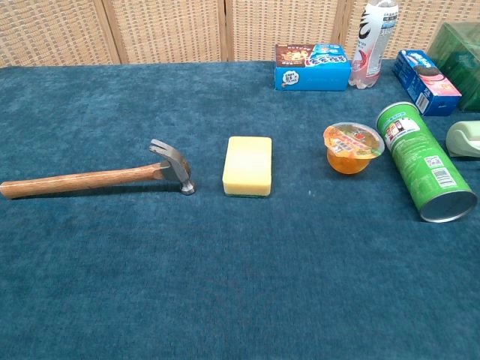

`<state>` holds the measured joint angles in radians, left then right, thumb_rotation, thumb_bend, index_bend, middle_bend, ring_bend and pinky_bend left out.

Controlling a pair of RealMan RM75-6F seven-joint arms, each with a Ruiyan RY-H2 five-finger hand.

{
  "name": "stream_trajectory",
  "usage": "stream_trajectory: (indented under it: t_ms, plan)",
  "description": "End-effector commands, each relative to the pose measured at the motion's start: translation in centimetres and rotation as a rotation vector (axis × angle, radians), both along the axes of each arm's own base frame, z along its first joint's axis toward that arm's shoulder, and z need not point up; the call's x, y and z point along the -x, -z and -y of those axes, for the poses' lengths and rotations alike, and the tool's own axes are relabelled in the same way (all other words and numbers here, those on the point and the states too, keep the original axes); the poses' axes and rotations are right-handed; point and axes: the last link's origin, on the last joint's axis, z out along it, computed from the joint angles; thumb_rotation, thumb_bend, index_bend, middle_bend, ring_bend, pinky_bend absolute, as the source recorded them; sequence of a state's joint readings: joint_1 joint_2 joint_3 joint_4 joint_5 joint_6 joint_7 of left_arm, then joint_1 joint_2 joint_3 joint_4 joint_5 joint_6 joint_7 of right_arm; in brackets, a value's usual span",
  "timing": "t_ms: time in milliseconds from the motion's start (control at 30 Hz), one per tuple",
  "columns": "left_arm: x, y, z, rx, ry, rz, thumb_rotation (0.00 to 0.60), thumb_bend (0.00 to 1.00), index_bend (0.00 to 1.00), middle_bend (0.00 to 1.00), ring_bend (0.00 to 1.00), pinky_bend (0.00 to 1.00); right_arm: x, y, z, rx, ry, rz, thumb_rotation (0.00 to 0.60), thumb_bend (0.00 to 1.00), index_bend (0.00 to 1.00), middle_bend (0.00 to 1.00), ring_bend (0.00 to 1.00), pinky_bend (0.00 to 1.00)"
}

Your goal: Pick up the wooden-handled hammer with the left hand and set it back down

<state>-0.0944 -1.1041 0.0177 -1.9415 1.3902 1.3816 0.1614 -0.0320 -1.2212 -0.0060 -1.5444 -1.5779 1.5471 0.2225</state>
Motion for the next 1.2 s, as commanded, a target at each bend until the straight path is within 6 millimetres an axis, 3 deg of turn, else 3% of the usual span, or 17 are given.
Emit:
stream_trajectory:
  t_ms: [33, 300, 500, 567, 800, 967, 1200]
  plan:
    - [0.0, 0.1, 0.1, 0.006, -0.003, 0.000, 0.600, 0.29, 0.31, 0.35, 0.29, 0.34, 0.0, -0.1, 0.0, 0.002, -0.001, -0.001, 0.600, 0.16, 0.46, 0.44, 0.39, 0.31]
    - [-0.1, -0.1, -0.4, 0.007, 0.013, -0.012, 0.600, 0.29, 0.31, 0.35, 0.29, 0.34, 0.2, -0.3, -0.4, 0.012, 0.004, 0.002, 0.600, 0.16, 0.46, 0.44, 0.39, 0.31]
    - [-0.4, 0.3, -3.5, 0.059, 0.057, -0.063, 0.600, 0.29, 0.31, 0.35, 0.29, 0.34, 0.3, -0.7, -0.8, 0.029, 0.004, 0.008, 0.600, 0.16, 0.46, 0.44, 0.39, 0.31]
    - [-0.6, 1.3, -6.2, 0.121, 0.094, -0.129, 0.600, 0.30, 0.31, 0.35, 0.28, 0.34, 0.6, -1.0, -1.1, 0.043, 0.015, 0.009, 0.600, 0.16, 0.46, 0.44, 0.39, 0.31]
    - [-2.3, 4.3, -10.6, 0.231, 0.116, -0.190, 0.600, 0.31, 0.22, 0.32, 0.22, 0.32, 1.1, -1.4, -1.7, 0.062, 0.039, 0.002, 0.600, 0.16, 0.46, 0.44, 0.39, 0.31]
    - [-3.5, 6.6, -12.4, 0.279, 0.153, -0.212, 0.600, 0.32, 0.21, 0.32, 0.22, 0.31, 1.3, -1.7, -1.7, 0.071, 0.047, -0.003, 0.600, 0.16, 0.46, 0.44, 0.39, 0.31]
    - [-4.5, 9.2, -13.4, 0.342, 0.194, -0.222, 0.600, 0.35, 0.21, 0.32, 0.22, 0.31, 1.5, -1.8, -1.7, 0.074, 0.062, -0.004, 0.600, 0.16, 0.46, 0.44, 0.39, 0.31]
